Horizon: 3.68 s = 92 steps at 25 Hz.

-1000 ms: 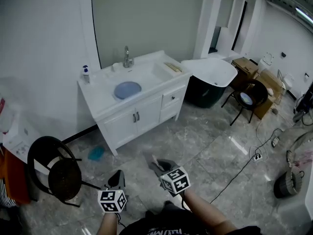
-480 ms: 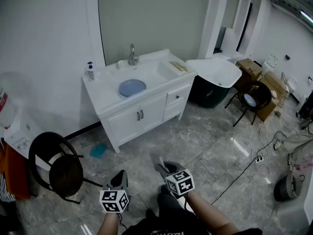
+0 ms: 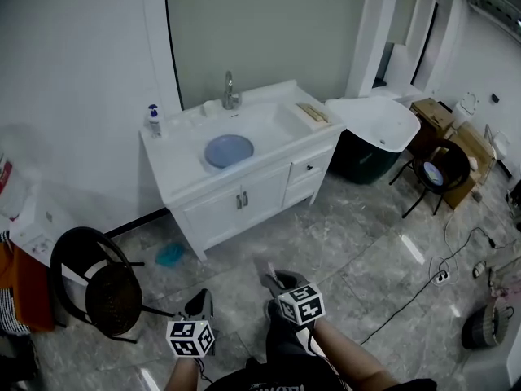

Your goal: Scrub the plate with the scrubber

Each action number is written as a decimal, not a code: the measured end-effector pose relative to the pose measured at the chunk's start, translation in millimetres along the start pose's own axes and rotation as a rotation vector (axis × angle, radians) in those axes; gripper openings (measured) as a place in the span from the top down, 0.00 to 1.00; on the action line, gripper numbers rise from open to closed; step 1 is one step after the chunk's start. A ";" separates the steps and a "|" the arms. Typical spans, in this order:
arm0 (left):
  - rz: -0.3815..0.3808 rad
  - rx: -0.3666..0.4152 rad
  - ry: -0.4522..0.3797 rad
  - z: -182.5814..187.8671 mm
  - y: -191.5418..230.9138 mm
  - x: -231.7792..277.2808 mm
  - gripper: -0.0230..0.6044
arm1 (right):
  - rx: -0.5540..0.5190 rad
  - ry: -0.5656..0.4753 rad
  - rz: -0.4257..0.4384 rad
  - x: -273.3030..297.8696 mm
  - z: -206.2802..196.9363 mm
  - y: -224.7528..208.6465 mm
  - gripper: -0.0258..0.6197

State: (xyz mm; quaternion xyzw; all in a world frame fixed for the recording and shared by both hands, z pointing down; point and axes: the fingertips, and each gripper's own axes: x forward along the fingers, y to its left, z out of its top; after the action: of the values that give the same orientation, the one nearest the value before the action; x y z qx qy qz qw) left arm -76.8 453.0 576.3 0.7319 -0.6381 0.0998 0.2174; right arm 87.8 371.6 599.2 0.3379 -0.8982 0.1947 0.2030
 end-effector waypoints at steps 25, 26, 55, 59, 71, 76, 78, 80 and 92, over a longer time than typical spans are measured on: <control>0.119 -0.061 0.031 105.6 12.4 191.3 0.93 | 0.023 -0.010 0.087 127.5 132.0 -178.9 0.84; 0.124 -0.065 0.027 107.9 11.9 196.1 0.93 | 0.019 -0.010 0.092 129.9 134.5 -184.0 0.84; 0.110 -0.118 0.007 152.5 29.1 283.4 0.93 | 0.059 -0.033 0.058 163.9 179.5 -251.5 0.84; 0.088 -0.113 -0.016 176.3 44.9 310.8 0.93 | 0.052 -0.051 0.050 184.0 202.9 -260.2 0.84; 0.030 -0.106 -0.037 249.5 113.6 399.2 0.93 | 0.036 -0.120 -0.026 261.7 304.8 -297.1 0.84; 0.005 -0.131 -0.007 262.3 141.4 432.1 0.93 | 0.022 -0.106 -0.071 296.4 327.7 -304.8 0.84; -0.013 -0.145 0.016 261.4 148.0 443.2 0.93 | 0.027 -0.092 -0.078 308.0 332.9 -306.3 0.84; -0.046 -0.145 0.036 261.0 149.8 454.3 0.93 | 0.027 -0.083 -0.086 317.9 338.7 -308.1 0.84; -0.142 -0.166 0.100 269.5 162.8 517.6 0.93 | 0.010 -0.062 -0.154 361.7 365.6 -328.5 0.84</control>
State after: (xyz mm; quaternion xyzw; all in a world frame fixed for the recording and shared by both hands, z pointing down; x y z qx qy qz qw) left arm -185.5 -142.8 587.9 0.7488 -0.5790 0.0673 0.3155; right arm -21.3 -225.9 540.7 0.4130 -0.8743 0.1724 0.1878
